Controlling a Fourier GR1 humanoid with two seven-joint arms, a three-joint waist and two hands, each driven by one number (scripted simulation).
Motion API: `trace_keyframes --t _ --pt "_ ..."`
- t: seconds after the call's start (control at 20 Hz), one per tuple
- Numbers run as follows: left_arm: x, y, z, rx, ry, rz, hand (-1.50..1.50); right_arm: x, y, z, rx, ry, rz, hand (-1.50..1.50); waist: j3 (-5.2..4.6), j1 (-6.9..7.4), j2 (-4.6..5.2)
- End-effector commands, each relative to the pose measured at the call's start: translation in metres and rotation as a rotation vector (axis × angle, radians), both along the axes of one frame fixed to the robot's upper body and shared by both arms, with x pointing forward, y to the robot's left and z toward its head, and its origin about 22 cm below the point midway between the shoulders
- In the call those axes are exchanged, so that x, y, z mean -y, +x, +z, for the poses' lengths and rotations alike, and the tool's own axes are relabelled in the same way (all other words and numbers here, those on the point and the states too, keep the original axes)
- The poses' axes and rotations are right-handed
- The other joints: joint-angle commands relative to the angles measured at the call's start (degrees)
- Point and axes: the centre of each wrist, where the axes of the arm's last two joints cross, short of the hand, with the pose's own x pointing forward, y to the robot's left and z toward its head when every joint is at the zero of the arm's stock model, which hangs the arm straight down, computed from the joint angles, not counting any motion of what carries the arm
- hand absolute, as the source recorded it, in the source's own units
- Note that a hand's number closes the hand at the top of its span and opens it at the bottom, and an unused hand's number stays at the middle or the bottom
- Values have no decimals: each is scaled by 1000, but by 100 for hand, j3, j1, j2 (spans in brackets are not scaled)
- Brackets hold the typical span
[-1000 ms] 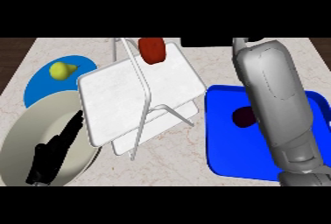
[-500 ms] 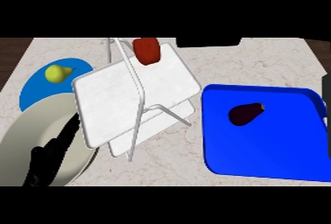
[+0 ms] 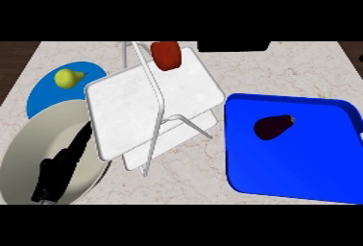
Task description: Pick the bell pepper from the tray and place it in the tiered shelf
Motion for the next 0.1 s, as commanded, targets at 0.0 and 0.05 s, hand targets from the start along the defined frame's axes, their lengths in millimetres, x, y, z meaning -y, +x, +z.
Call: trace_keyframes --t 0.0,0.05 --pt "20 14 -10 -14 -26 -21 0 26 -16 1 -24 -41 27 -150 -103 -5 82" --pt "12 18 -5 -41 -44 -14 0 27 -16 -3 -48 -55 16 -150 -103 0 84"
